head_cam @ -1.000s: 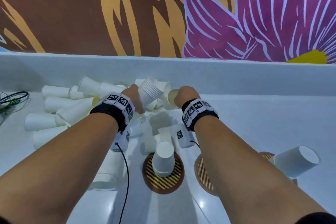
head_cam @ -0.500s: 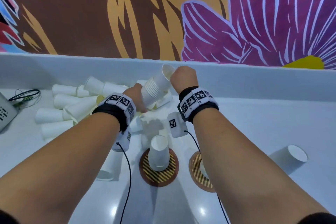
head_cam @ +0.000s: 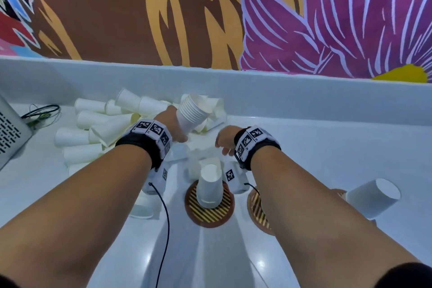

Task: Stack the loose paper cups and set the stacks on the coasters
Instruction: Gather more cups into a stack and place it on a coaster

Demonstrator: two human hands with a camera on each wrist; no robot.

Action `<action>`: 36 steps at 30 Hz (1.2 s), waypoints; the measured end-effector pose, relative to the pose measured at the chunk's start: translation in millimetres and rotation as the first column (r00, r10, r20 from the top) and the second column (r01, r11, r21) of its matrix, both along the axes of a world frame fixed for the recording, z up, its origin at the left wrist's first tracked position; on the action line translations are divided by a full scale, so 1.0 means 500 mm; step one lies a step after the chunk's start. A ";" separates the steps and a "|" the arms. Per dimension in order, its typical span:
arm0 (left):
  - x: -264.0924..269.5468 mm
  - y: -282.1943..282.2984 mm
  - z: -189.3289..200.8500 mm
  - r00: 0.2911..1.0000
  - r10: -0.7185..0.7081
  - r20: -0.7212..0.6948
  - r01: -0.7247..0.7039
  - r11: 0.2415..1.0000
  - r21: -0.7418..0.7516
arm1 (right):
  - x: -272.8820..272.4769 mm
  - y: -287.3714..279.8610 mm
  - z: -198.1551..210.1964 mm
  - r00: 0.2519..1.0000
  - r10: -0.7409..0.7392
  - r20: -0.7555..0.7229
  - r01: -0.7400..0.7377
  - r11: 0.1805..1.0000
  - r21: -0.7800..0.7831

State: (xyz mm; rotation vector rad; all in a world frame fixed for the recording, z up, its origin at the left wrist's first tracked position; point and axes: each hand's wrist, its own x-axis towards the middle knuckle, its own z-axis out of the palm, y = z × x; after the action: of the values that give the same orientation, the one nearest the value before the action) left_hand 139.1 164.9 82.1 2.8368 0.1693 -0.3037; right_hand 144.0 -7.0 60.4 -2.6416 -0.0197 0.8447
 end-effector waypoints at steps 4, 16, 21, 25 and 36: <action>0.010 0.018 0.003 0.999 -0.045 0.006 0.045 0.999 0.014 | -0.003 -0.005 -0.012 0.976 -0.052 -0.212 0.058 0.998 0.022; 0.012 0.042 -0.020 0.997 -0.073 0.018 0.073 0.997 -0.026 | 0.007 0.003 -0.030 0.992 -0.022 -0.124 0.025 0.999 0.020; 0.003 0.033 0.000 0.997 -0.076 -0.009 0.076 0.997 0.011 | 0.030 -0.016 0.075 0.967 -0.028 0.252 0.047 0.996 -0.069; -0.006 0.019 0.017 0.997 -0.077 -0.022 0.079 0.991 0.107 | 0.010 -0.033 0.182 0.784 -0.191 0.590 0.113 0.979 0.167; -0.032 0.010 0.063 0.984 -0.131 0.117 0.144 0.984 -0.108 | -0.056 0.038 0.212 0.785 -0.102 0.610 -0.096 0.954 0.284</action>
State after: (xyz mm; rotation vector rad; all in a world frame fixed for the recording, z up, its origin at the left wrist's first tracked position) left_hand 122.9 169.9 113.4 2.7451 -0.0659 -0.1795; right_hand 116.1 12.2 166.4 -2.4913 -0.2914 -0.0761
